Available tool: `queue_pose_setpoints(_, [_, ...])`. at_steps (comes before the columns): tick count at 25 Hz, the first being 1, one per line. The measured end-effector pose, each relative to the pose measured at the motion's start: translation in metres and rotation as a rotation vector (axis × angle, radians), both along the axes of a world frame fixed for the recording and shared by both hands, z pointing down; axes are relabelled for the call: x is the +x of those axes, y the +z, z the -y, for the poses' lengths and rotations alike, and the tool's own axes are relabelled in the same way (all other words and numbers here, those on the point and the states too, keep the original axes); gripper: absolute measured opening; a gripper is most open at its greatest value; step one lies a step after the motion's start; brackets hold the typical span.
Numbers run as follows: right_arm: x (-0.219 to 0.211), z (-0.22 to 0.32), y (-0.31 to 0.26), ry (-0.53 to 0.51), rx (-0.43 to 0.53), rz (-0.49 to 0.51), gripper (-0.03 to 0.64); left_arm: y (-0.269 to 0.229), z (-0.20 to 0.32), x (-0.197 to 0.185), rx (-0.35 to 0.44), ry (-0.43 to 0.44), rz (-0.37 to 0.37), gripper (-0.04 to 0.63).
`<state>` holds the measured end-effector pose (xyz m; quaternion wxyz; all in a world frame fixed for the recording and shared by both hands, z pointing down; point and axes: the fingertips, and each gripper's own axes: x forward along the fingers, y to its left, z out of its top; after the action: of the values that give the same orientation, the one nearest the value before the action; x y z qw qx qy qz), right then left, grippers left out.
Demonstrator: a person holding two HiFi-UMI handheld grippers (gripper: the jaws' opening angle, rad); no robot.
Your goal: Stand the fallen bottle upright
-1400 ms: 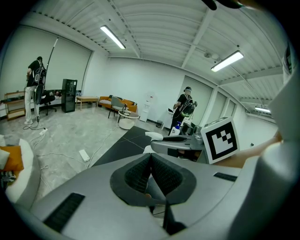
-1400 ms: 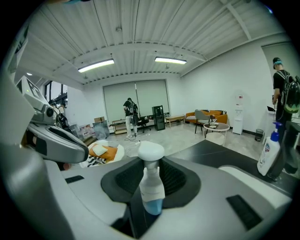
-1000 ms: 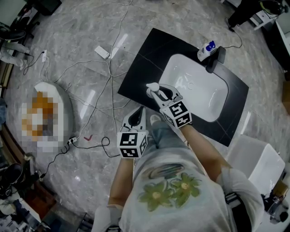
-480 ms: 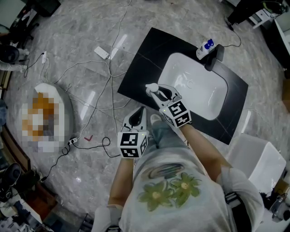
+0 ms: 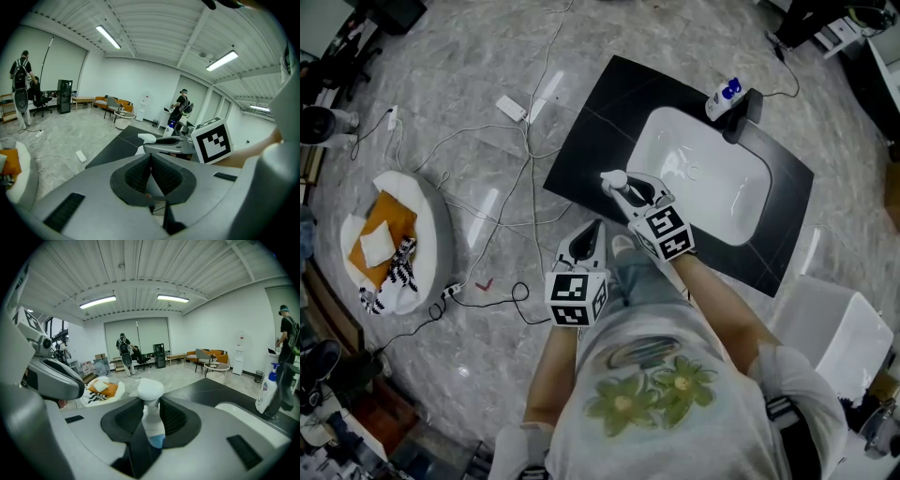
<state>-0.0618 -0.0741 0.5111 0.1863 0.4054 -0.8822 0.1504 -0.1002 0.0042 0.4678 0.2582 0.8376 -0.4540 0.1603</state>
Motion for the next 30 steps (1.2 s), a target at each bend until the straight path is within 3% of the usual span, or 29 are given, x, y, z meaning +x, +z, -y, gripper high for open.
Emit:
queue_pose_setpoints(18, [-0.001, -0.008, 0.0, -0.019, 0.008, -0.075, 0.121, -0.002, -0.01, 0.007, 0.004, 0.022, 0.011, 0.018])
queue_pose_setpoints(30, [0.007, -0.02, 0.003, -0.012, -0.015, -0.074, 0.127, -0.007, -0.015, 0.014, 0.014, 0.025, 0.015, 0.018])
